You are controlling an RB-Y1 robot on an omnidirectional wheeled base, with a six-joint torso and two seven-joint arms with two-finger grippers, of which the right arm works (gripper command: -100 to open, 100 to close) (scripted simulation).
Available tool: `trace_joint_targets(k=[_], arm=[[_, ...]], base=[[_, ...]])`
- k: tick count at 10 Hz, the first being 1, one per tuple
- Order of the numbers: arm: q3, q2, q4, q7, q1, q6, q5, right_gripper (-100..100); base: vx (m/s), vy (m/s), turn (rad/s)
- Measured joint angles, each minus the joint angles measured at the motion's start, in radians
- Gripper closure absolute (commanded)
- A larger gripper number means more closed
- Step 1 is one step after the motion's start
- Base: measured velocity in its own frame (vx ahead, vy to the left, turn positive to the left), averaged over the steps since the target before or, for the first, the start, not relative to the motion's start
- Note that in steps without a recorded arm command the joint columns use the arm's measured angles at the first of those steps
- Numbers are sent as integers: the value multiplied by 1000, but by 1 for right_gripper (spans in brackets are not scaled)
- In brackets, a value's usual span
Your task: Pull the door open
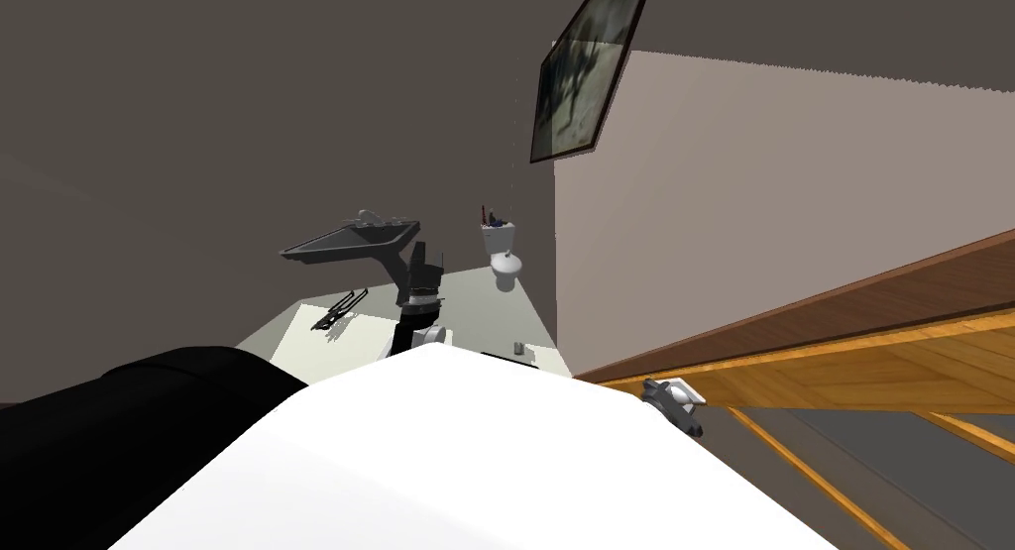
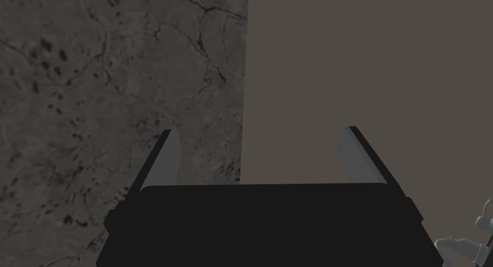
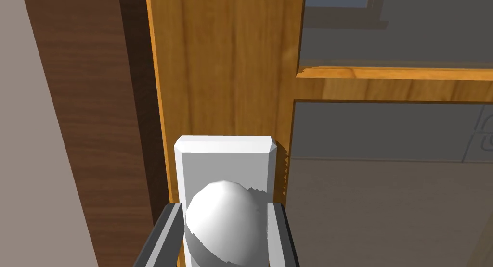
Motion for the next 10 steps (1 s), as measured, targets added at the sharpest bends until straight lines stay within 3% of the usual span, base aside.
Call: trace_joint_targets(k=[7, 10], arm=[[21, -3, -1, -11, 1, 9, 16, 100], [45, -8, -21, -22, 10, 21, 35, 100]], base=[[-114, 162, -65], [-126, 144, -123]])
